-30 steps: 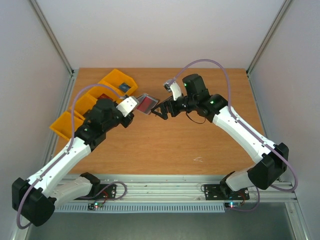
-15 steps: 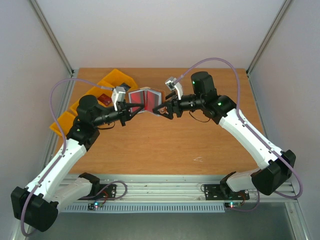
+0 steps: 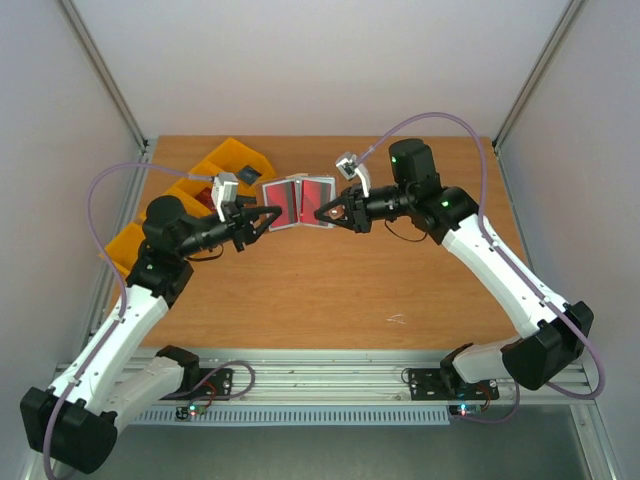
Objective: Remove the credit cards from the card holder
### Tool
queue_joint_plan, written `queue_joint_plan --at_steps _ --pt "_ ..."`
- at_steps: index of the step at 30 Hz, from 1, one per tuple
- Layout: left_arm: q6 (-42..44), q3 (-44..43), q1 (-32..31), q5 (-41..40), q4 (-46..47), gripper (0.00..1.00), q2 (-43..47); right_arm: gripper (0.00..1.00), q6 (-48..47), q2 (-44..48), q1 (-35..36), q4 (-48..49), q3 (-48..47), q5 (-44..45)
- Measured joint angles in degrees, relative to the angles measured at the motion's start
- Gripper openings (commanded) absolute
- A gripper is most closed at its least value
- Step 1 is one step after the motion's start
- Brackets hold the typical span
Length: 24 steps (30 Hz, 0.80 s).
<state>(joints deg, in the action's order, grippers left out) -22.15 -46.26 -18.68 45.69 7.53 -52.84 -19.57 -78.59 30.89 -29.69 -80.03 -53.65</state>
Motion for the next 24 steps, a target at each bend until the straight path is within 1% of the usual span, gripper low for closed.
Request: queue_joint_plan --at_steps 4,6,7,10,11,12,13,14,16,17,19,21,24 --pt "0.1 0.4 0.3 -1.0 0.0 0.32 0.4 0.01 -2.0 0.0 -0.4 -4.3 -2.4 -1.1" --pt "0.1 0.4 0.3 -0.9 0.0 0.28 0.4 0.01 -2.7 -0.1 -0.4 -5.7 -3.4 -1.7" --pt "0.1 0.4 0.3 -0.6 0.1 0.25 0.4 0.01 -3.1 -0.1 -0.4 -6.2 -3.7 -1.9" --pt "0.3 0.5 0.3 0.6 0.6 0.02 0.4 0.01 -3.7 -0.2 -0.4 -7.0 -4.0 -2.3" --pt "0.4 0.5 0.3 1.3 0.8 0.0 0.4 0.02 -3.8 -0.3 -0.4 -7.1 -4.1 -2.4" --pt "0.3 0.5 0.3 2.0 1.1 0.0 0.4 0.05 -4.0 -0.5 -0.5 -7.1 -4.1 -2.1" --pt "0.3 0.5 0.3 2.4 1.3 0.0 0.4 0.13 -4.1 -0.7 -0.8 -7.1 -4.2 -2.1" --pt "0.3 0.5 0.3 2.6 1.5 0.0 0.4 0.24 -4.3 -0.8 -0.9 -7.1 -4.2 -2.1" --pt "0.0 0.5 0.3 2.2 1.3 0.0 0.4 0.41 -4.1 -0.9 -1.7 -7.2 -4.2 -2.2" --pt "0.0 0.5 0.3 1.2 0.7 0.0 0.4 0.47 -3.7 -0.9 -2.3 -7.1 -4.2 -2.2" --pt "0.2 0.5 0.3 -2.6 -1.6 0.0 0.4 0.47 -2.4 -0.9 -4.5 -6.8 -4.1 -1.0" --pt "1.4 0.5 0.3 -7.7 -5.0 0.0 0.3 0.44 -1.2 -0.9 -7.3 -7.3 -4.2 2.2" --pt "5.7 0.4 -0.5 -18.3 -11.1 0.0 0.0 0.4 -0.2 -1.4 -10.1 -12.0 -6.5 10.3"
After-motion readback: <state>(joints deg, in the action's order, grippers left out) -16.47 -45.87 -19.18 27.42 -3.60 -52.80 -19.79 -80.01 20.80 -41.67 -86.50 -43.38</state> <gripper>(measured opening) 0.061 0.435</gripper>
